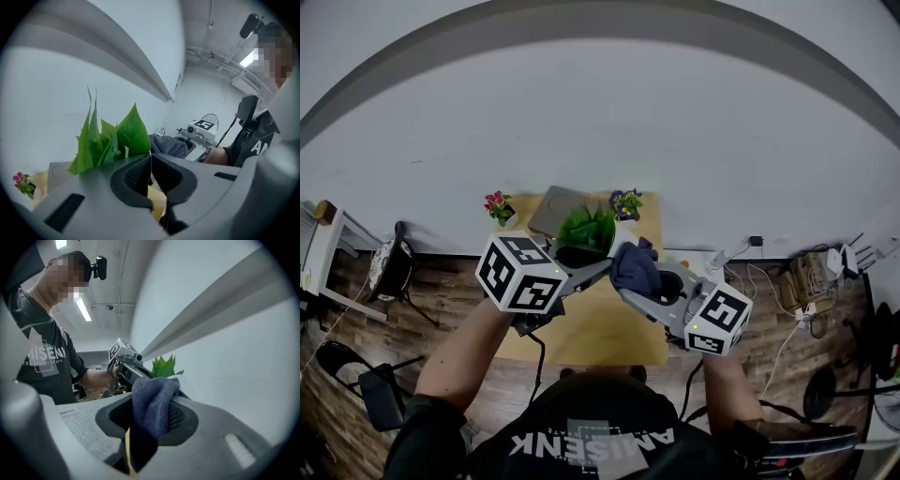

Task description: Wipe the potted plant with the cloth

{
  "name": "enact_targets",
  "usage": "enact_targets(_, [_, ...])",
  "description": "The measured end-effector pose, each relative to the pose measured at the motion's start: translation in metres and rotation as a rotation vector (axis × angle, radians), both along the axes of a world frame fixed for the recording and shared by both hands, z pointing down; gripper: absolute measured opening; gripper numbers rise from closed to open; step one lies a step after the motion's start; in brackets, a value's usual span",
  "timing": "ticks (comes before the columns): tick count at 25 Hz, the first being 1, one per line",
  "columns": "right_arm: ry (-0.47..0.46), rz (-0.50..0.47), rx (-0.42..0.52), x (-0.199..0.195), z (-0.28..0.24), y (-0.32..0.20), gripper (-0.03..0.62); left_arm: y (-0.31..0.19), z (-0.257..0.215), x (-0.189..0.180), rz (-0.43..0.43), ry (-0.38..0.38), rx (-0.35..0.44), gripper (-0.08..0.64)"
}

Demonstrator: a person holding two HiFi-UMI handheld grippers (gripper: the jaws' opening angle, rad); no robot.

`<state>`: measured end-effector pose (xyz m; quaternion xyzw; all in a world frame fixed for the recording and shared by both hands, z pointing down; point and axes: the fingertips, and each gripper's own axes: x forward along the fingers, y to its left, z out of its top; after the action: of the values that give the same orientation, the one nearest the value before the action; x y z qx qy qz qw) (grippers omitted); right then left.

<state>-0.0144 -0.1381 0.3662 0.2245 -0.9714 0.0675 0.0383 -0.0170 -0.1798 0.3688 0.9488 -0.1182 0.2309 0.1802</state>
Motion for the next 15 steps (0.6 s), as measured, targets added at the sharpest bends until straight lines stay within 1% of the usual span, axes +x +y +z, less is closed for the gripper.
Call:
enact_targets(2, [0.022, -0.002, 0.005, -0.004, 0.003, 0.002, 0.124, 0.0, 0.001, 0.0, -0.009, -0.003, -0.001, 0.008])
enact_targets(7, [0.115, -0.035, 0.013, -0.014, 0.018, 0.009, 0.125, 0.001, 0.004, 0.0, -0.044, -0.013, -0.022, 0.008])
enact_targets(9, [0.128, -0.049, 0.007, -0.02, 0.023, 0.011, 0.124, 0.002, 0.004, -0.001, -0.052, -0.019, -0.021, 0.006])
enact_targets(12, [0.124, -0.059, -0.014, -0.028, 0.029, 0.014, 0.125, 0.005, 0.003, -0.002, -0.061, -0.025, -0.012, 0.006])
enact_targets(15, [0.131, -0.067, -0.037, -0.033, 0.038, 0.017, 0.124, 0.007, 0.001, -0.004, -0.07, -0.004, -0.024, 0.006])
